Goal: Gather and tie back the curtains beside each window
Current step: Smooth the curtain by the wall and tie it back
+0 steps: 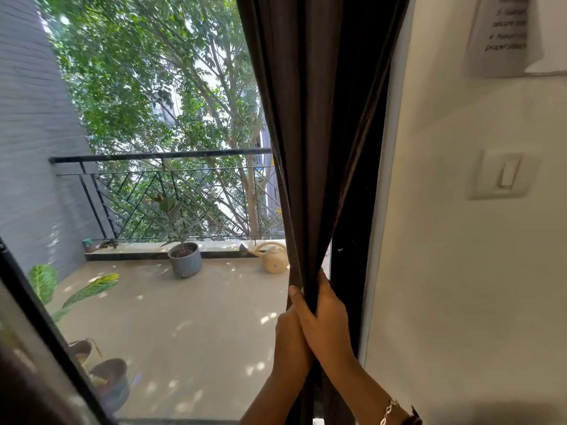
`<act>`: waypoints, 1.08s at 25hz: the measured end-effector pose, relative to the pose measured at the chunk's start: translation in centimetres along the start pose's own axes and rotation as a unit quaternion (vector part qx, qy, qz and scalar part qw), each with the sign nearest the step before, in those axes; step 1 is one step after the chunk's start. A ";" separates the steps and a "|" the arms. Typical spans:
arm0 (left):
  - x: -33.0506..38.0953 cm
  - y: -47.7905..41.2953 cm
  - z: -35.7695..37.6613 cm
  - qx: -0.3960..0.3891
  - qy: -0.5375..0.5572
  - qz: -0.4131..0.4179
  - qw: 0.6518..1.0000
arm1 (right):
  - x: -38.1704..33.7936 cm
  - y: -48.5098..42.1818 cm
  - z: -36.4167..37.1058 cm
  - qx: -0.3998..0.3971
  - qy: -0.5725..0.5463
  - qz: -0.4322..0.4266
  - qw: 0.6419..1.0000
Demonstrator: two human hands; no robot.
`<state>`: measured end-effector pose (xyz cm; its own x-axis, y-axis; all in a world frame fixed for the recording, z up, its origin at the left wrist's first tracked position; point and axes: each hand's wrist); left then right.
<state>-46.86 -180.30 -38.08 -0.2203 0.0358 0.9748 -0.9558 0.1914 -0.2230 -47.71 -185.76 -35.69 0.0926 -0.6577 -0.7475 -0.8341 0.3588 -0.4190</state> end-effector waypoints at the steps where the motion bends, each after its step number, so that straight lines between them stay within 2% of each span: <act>1: -0.2 0.2 -0.3 -0.011 0.000 -0.007 1.000 | 0.2 -0.1 -0.1 0.006 0.024 0.006 1.000; 5: 0.8 -1.2 -3.7 -0.145 0.008 0.026 0.989 | 0.9 0.2 -0.9 0.011 0.083 0.010 0.996; 7: 2.2 -3.3 -5.8 -0.102 0.078 0.009 0.992 | 1.3 0.7 -1.4 0.009 0.084 0.001 0.996; 9: 3.2 -6.2 -6.9 0.026 0.118 0.036 0.992 | 1.4 1.3 -1.7 0.004 0.082 -0.004 0.997; 10: 3.7 -7.5 -6.9 0.061 0.122 0.046 0.990 | 1.4 1.6 -1.8 -0.002 0.078 -0.005 0.997; 12: 4.7 -9.4 -6.1 0.045 0.161 0.020 0.986 | 1.4 2.2 -2.2 -0.028 0.064 -0.017 0.997; 14: 4.8 -10.4 -5.3 -0.016 0.244 -0.055 0.968 | 1.5 2.6 -2.8 -0.061 0.059 -0.033 0.996; 16: 4.3 -10.2 -4.9 -0.072 0.274 -0.108 0.953 | 1.8 2.7 -3.4 -0.070 0.060 -0.040 0.995; 19: 3.0 -9.2 -5.2 -0.134 0.267 -0.131 0.945 | 2.5 2.4 -4.2 -0.047 0.083 -0.012 0.995; 24: 1.6 -6.4 -6.0 -0.213 0.201 -0.067 0.954 | 2.9 1.9 -4.8 0.033 0.126 0.017 0.991; 26: 1.3 -5.2 -5.1 -0.204 0.134 -0.044 0.969 | 2.6 1.9 -4.7 0.059 0.142 0.018 0.988; 27: 1.1 -4.6 -4.3 -0.165 0.093 -0.017 0.982 | 2.3 1.9 -4.5 0.067 0.149 0.018 0.986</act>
<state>-41.90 -176.92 -35.92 -0.1214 0.1970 0.9728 -0.8405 0.5009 -0.2064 -51.55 -189.53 -35.93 -0.1160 -0.8018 -0.5862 -0.7530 0.4559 -0.4745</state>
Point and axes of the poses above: each hand's wrist, its own y-axis away from the middle knuckle, its own z-axis out of the palm, x = y × z, and after that the axes turned 13 degrees about y, right-handed
